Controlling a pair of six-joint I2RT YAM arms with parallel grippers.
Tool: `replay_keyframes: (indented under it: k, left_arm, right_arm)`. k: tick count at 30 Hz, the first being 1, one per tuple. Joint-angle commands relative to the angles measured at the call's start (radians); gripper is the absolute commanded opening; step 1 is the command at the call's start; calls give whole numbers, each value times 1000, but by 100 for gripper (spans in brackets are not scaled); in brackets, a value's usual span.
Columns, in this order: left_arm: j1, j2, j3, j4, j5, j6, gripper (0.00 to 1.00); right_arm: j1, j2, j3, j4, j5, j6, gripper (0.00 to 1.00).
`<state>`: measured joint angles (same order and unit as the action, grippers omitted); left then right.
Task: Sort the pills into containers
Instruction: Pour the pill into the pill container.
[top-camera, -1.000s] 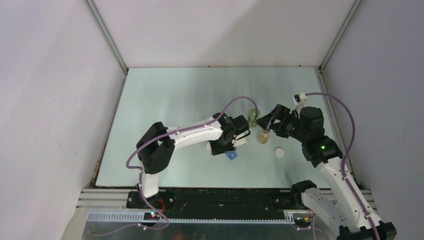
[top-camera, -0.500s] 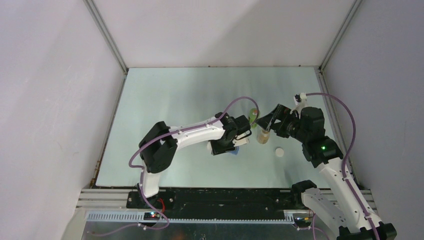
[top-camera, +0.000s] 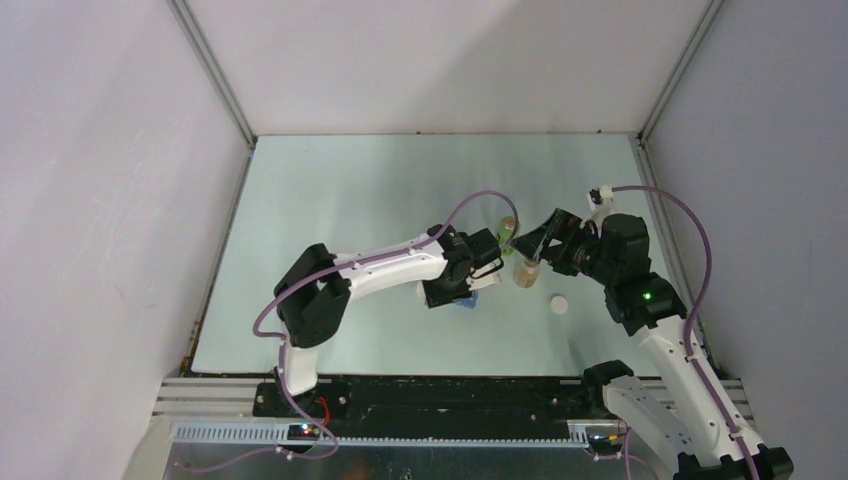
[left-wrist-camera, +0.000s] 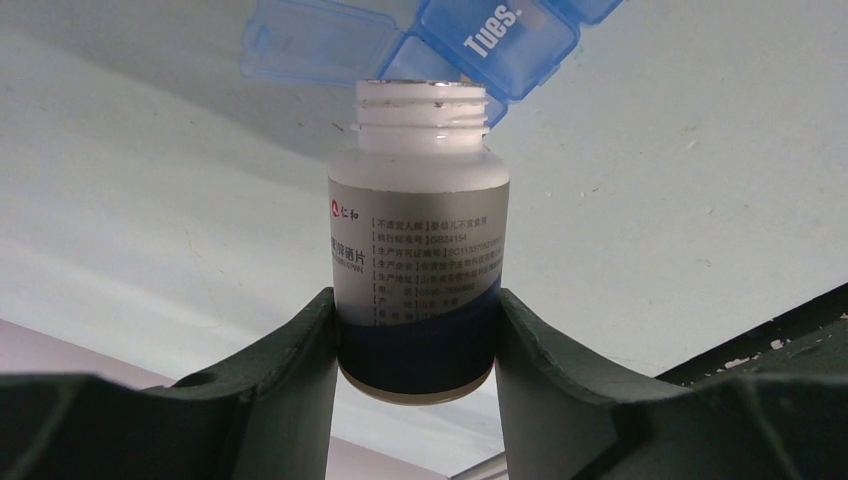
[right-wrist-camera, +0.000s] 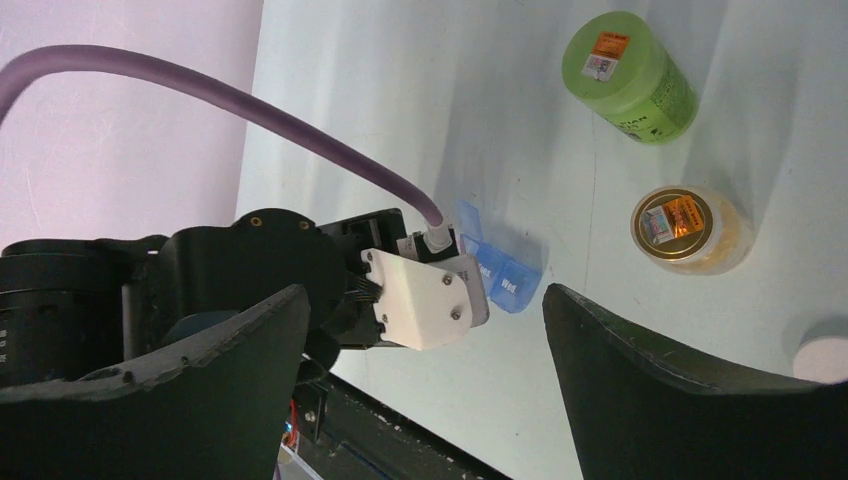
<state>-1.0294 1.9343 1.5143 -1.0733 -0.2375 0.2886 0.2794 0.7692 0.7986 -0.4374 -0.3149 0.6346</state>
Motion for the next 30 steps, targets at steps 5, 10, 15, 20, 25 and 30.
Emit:
replay_keyframes:
  k: [5,10,15,20,25,30]
  left_arm:
    - [-5,-137,-69,87,-20,-7,0]
    - [-4,-247,-152,194,-7,-29,0]
    - [-1,-467,-306,373,-2,-54,0]
    - [4,-702,-475,617,-77,-84,0]
    - [6,-946,-660,971,-192,-135,0]
    - [8,-1235,-902,1358,-249,-167,0]
  right_arm:
    - [-4,-17,2,17,-14,-1,91]
    - [-5,-21,3,5,-6,-8,91]
    - [-14,-24,4,-43,20,-30,91]
    - [-35,-16,2,-92,81,-55,91]
    - [-67,1,3,-161,160,-87,91]
    - [-89,17,2,-208,235,-95,91]
